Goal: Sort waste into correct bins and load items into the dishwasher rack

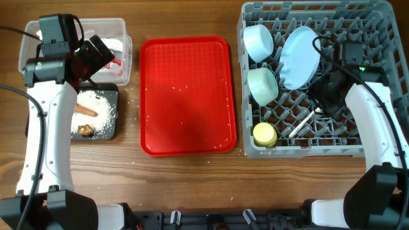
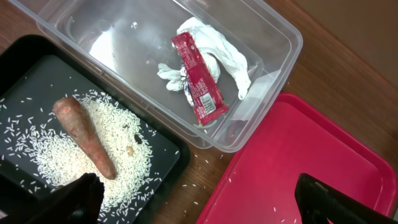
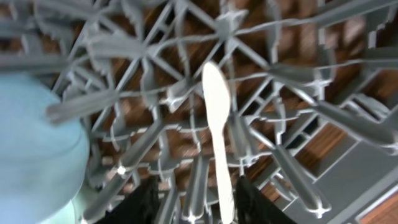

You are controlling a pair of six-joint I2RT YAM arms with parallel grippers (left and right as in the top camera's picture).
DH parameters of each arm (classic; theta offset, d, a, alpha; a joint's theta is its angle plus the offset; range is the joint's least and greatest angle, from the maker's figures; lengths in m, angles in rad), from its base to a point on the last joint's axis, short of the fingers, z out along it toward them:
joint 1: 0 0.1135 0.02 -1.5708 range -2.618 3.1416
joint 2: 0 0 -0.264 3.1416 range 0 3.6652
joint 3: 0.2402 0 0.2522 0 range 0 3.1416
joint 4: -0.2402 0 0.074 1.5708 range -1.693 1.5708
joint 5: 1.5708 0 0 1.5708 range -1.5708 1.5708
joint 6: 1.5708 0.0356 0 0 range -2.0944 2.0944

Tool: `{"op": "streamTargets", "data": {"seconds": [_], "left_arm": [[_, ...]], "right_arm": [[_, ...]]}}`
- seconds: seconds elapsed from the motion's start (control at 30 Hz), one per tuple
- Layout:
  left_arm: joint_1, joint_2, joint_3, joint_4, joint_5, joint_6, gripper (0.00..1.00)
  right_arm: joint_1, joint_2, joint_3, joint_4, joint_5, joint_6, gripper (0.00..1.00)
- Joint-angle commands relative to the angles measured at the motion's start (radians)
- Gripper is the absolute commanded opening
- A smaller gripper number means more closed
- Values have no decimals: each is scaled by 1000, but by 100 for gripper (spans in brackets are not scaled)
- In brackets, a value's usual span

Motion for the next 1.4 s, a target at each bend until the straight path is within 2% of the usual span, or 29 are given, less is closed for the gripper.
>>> {"op": "streamTargets", "data": {"seconds": [0.0, 0.17, 0.23, 0.3, 0.37, 0.4, 0.6, 0.73, 0.83, 0.93, 1.03, 1.17, 1.37], "left_arm": [[-3, 1, 5, 2, 1, 23, 100], [-3, 1, 5, 3, 1, 23, 100], [-3, 1, 5, 3, 1, 23, 100], [-3, 1, 5, 3, 1, 23, 100], [-3, 1, 5, 3, 1, 23, 100], [-3, 1, 5, 3, 1, 23, 100], [-3, 1, 5, 3, 1, 23, 100], [-3, 1, 5, 3, 1, 23, 100], [-3, 1, 5, 3, 1, 23, 100], [-3, 1, 5, 3, 1, 23, 100], [-3, 1, 5, 3, 1, 23, 100], [-3, 1, 5, 3, 1, 23, 100], [-3, 1, 5, 3, 1, 23, 100]], "right_arm": [[3, -98, 58, -6, -70, -128, 55], [3, -320, 133, -64, -148, -323, 72], [3, -448, 143, -111, -195, -408, 85], [3, -558, 143, -168, -238, -484, 88], [3, -649, 143, -216, -252, -521, 92], [3, -702, 143, -239, -265, -522, 99], [3, -864, 143, -296, -300, -488, 100], [3, -871, 143, -290, -299, -489, 100], [3, -870, 143, -266, -292, -541, 100], [3, -870, 139, -196, -296, -676, 100], [3, -880, 93, -124, -300, -737, 100], [3, -1071, -234, 201, -301, -735, 100], [3, -1371, -697, 555, -330, -731, 100]]}}
